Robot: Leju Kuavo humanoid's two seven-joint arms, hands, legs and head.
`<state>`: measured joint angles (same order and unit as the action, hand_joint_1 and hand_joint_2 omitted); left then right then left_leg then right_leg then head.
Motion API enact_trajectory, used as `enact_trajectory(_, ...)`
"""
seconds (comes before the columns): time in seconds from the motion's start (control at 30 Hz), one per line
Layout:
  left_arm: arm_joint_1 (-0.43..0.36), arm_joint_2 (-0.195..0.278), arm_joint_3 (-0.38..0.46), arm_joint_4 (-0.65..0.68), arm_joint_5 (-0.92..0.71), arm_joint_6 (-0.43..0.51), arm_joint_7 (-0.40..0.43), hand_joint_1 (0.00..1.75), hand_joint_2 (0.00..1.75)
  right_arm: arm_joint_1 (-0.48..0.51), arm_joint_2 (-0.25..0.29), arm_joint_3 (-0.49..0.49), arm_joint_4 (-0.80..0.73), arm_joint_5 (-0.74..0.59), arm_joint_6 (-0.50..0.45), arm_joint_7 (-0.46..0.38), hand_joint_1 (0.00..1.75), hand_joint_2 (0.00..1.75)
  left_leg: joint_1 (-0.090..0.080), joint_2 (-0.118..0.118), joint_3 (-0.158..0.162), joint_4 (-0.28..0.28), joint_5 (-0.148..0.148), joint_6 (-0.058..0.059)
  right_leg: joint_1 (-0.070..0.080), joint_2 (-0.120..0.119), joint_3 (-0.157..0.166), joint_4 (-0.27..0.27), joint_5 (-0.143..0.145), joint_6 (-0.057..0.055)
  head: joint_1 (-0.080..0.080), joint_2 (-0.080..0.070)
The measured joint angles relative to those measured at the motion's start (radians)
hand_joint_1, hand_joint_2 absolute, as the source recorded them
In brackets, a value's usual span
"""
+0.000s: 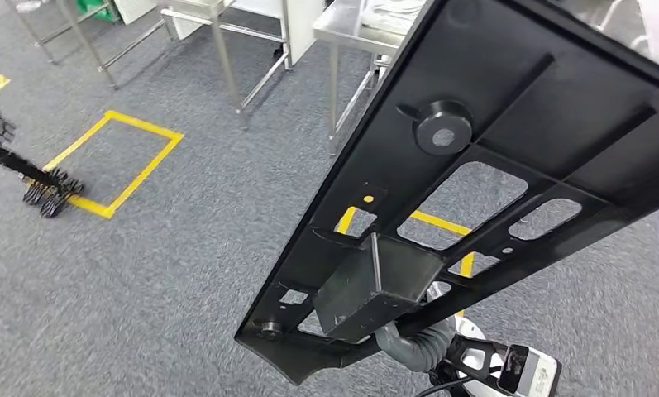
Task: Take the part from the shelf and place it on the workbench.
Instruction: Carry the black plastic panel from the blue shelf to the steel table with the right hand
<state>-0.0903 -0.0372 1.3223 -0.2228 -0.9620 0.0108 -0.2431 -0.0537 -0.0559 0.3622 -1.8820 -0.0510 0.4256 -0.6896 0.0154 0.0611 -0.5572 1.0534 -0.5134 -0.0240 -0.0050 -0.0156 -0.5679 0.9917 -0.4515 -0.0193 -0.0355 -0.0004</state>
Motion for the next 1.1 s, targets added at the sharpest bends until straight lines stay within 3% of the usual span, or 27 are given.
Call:
enact_trajectory(0.07, 0.002, 0.000, 0.001, 0.000, 0.002, -0.001, 0.000, 0.00, 1.75, -0.006, 0.007, 0.001, -0.001, -0.001, 0.002, 0.007, 1.75, 1.75, 0.002, -0.043, -0.060, 0.130, -0.068, -0.004, -0.002, 0.019, 0.001, -0.002, 0.002, -0.007, 0.000, 0.000)
enact_trajectory(0.1, 0.004, 0.001, 0.001, 0.000, 0.004, -0.001, 0.000, 0.00, 1.75, -0.006, 0.011, 0.001, -0.001, -0.001, 0.002, 0.010, 1.75, 1.75, 0.002, -0.050, -0.094, 0.199, -0.095, -0.005, -0.001, 0.031, 0.001, -0.001, 0.002, -0.008, 0.000, 0.000)
enact_trajectory(0.13, 0.005, 0.001, 0.002, 0.000, 0.006, -0.001, 0.000, 0.00, 1.75, -0.006, 0.013, 0.002, -0.001, -0.001, 0.003, 0.013, 1.75, 1.75, 0.002, -0.053, -0.119, 0.243, -0.105, -0.006, 0.000, 0.043, 0.001, 0.000, 0.002, -0.008, 0.000, 0.000)
enact_trajectory(0.17, 0.006, 0.001, 0.002, 0.000, 0.008, -0.001, 0.000, 0.00, 1.75, -0.005, 0.014, 0.002, -0.001, -0.001, 0.003, 0.016, 1.75, 1.75, 0.002, -0.054, -0.127, 0.250, -0.094, -0.005, 0.000, 0.055, 0.001, 0.001, 0.002, -0.008, 0.000, 0.000)
enact_trajectory(0.2, 0.006, 0.001, 0.002, 0.000, 0.009, -0.001, 0.000, 0.00, 1.75, -0.004, 0.015, 0.003, -0.001, -0.001, 0.004, 0.018, 1.75, 1.75, 0.002, -0.055, -0.114, 0.212, -0.062, -0.004, 0.000, 0.068, 0.002, 0.003, 0.001, -0.006, 0.000, 0.000)
enact_trajectory(0.23, 0.006, 0.001, 0.003, 0.000, 0.009, -0.002, 0.000, 0.00, 1.75, -0.004, 0.016, 0.003, -0.001, -0.001, 0.004, 0.018, 1.75, 1.75, 0.003, -0.063, -0.085, 0.142, -0.019, -0.001, 0.000, 0.080, 0.004, 0.005, -0.001, -0.004, 0.000, 0.000)
enact_trajectory(0.3, 0.005, 0.002, 0.003, 0.000, 0.009, -0.004, -0.001, 0.00, 1.75, -0.005, 0.019, 0.003, -0.001, -0.001, 0.004, 0.018, 1.75, 1.75, 0.004, -0.095, -0.024, 0.004, 0.038, 0.005, 0.002, 0.102, 0.004, 0.011, -0.005, 0.004, 0.000, 0.000)
enact_trajectory(0.37, 0.004, 0.002, 0.003, 0.000, 0.007, -0.008, -0.003, 0.00, 1.75, -0.005, 0.020, 0.002, -0.001, -0.001, 0.004, 0.017, 1.75, 1.75, 0.002, -0.109, -0.002, -0.044, 0.046, 0.014, 0.002, 0.118, -0.001, 0.014, -0.006, 0.014, 0.000, 0.000)
enact_trajectory(0.43, 0.002, 0.002, 0.003, 0.000, 0.003, -0.012, -0.005, 0.00, 1.75, -0.004, 0.020, 0.001, -0.001, -0.001, 0.005, 0.016, 1.75, 1.75, 0.001, -0.093, -0.002, -0.048, 0.051, 0.027, -0.001, 0.124, -0.006, 0.014, -0.005, 0.027, 0.000, 0.000)
enact_trajectory(0.5, -0.001, 0.001, 0.002, 0.000, -0.001, -0.015, -0.007, 0.00, 1.75, -0.007, 0.020, -0.001, -0.002, -0.002, 0.006, 0.016, 1.75, 1.75, 0.002, -0.075, 0.000, -0.054, 0.054, 0.042, -0.001, 0.085, -0.023, 0.050, -0.030, 0.037, 0.000, 0.000)
enact_trajectory(0.57, 0.000, 0.001, 0.002, 0.000, -0.001, -0.017, -0.007, 0.00, 1.75, -0.010, 0.020, -0.004, -0.003, -0.003, 0.007, 0.015, 1.75, 1.75, 0.001, -0.056, 0.000, -0.056, 0.054, 0.050, -0.001, 0.036, -0.078, 0.162, -0.090, 0.045, 0.000, 0.000)
enact_trajectory(0.63, 0.003, 0.001, 0.003, 0.000, -0.001, -0.017, -0.006, 0.00, 1.75, -0.010, 0.020, -0.005, -0.002, -0.004, 0.008, 0.015, 1.75, 1.75, -0.001, -0.034, -0.001, -0.056, 0.052, 0.053, -0.005, 0.024, -0.143, 0.287, -0.137, 0.050, 0.000, 0.000)
enact_trajectory(0.67, 0.003, 0.001, 0.003, 0.000, -0.001, -0.018, -0.005, 0.00, 1.75, -0.009, 0.020, -0.005, -0.002, -0.004, 0.008, 0.014, 1.75, 1.75, -0.003, -0.023, -0.001, -0.056, 0.051, 0.053, -0.006, 0.022, -0.156, 0.309, -0.135, 0.050, 0.000, 0.000)
enact_trajectory(0.7, 0.003, 0.001, 0.002, 0.000, -0.001, -0.019, -0.004, 0.00, 1.75, -0.009, 0.020, -0.006, -0.002, -0.004, 0.008, 0.014, 1.75, 1.75, -0.004, -0.013, 0.001, -0.056, 0.050, 0.052, -0.007, 0.018, -0.147, 0.288, -0.113, 0.049, 0.000, 0.000)
enact_trajectory(0.73, 0.002, 0.001, 0.002, 0.000, -0.001, -0.020, -0.003, 0.00, 1.75, -0.009, 0.020, -0.006, -0.002, -0.005, 0.008, 0.014, 1.75, 1.75, -0.005, -0.004, 0.004, -0.056, 0.048, 0.051, -0.006, 0.011, -0.115, 0.227, -0.077, 0.045, 0.000, 0.000)
enact_trajectory(0.8, 0.000, 0.001, 0.002, 0.000, -0.002, -0.022, -0.002, 0.00, 1.75, -0.010, 0.020, -0.008, -0.004, -0.005, 0.008, 0.012, 1.75, 1.75, -0.009, 0.013, 0.011, -0.055, 0.043, 0.046, 0.003, -0.027, -0.039, 0.079, -0.019, 0.031, 0.000, 0.000)
enact_trajectory(0.87, 0.000, 0.000, 0.002, 0.000, -0.003, -0.024, 0.000, 0.00, 1.75, -0.010, 0.020, -0.009, -0.008, -0.005, 0.008, 0.009, 1.75, 1.75, -0.011, 0.029, 0.015, -0.055, 0.038, 0.037, 0.014, -0.048, -0.008, 0.014, -0.006, 0.018, 0.000, 0.000)
enact_trajectory(0.93, -0.001, 0.000, 0.002, 0.000, -0.004, -0.026, 0.001, 0.00, 1.75, -0.007, 0.020, -0.011, -0.011, -0.002, 0.006, 0.007, 1.75, 1.75, -0.013, 0.045, 0.020, -0.058, 0.035, 0.025, 0.014, -0.028, -0.009, 0.008, -0.004, 0.010, 0.000, 0.000)
enact_trajectory(1.0, -0.004, 0.001, 0.002, 0.000, -0.006, -0.030, 0.001, 0.00, 1.75, -0.004, 0.020, -0.013, -0.014, 0.005, 0.004, 0.005, 1.75, 1.75, -0.011, 0.022, 0.017, -0.036, 0.015, 0.014, 0.007, -0.013, -0.002, -0.003, 0.003, 0.000, 0.000, 0.000)
enact_trajectory(1.03, -0.004, 0.001, 0.002, 0.000, -0.007, -0.031, 0.001, 0.00, 1.75, -0.004, 0.020, -0.013, -0.016, 0.009, 0.004, 0.004, 1.75, 1.75, -0.010, -0.002, 0.000, 0.005, -0.010, 0.010, 0.003, -0.008, 0.002, -0.008, 0.006, -0.005, 0.000, 0.000)
enact_trajectory(1.1, 0.000, 0.001, 0.002, 0.000, -0.009, -0.034, 0.001, 0.00, 1.75, -0.002, 0.021, -0.013, -0.018, 0.016, 0.002, 0.003, 1.75, 1.75, -0.005, -0.044, -0.062, 0.138, -0.075, 0.004, 0.002, 0.004, 0.004, -0.009, 0.006, -0.011, 0.000, 0.000)
